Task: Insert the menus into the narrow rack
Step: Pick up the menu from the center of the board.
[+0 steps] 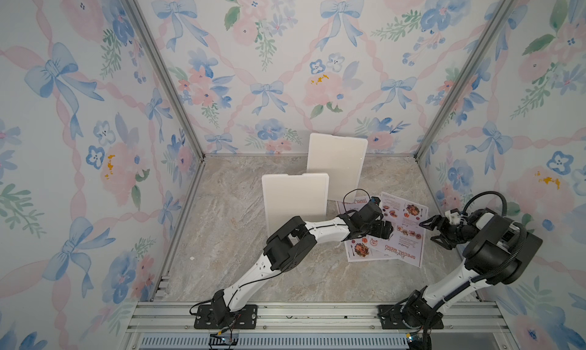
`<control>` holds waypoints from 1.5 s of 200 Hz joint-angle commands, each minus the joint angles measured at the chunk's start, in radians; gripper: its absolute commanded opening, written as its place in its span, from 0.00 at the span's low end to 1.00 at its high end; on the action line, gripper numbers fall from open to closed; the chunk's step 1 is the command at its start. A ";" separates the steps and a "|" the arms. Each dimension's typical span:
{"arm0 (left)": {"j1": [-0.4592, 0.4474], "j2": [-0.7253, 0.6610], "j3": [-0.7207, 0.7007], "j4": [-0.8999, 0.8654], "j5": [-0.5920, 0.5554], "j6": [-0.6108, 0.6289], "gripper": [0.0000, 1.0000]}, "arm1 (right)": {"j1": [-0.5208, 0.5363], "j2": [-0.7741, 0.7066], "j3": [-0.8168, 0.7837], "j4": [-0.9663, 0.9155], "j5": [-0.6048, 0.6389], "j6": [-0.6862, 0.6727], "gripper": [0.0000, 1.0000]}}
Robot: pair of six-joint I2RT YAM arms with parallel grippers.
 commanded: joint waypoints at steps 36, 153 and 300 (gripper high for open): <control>-0.004 0.059 0.016 -0.024 0.039 -0.020 0.91 | 0.128 0.068 0.038 -0.077 0.024 -0.077 0.83; 0.001 0.070 0.025 -0.020 0.055 -0.015 0.92 | 0.178 0.039 0.030 -0.052 -0.132 -0.048 0.62; 0.006 -0.014 0.021 -0.012 0.062 0.061 0.94 | 0.238 -0.192 -0.005 0.031 -0.104 0.084 0.32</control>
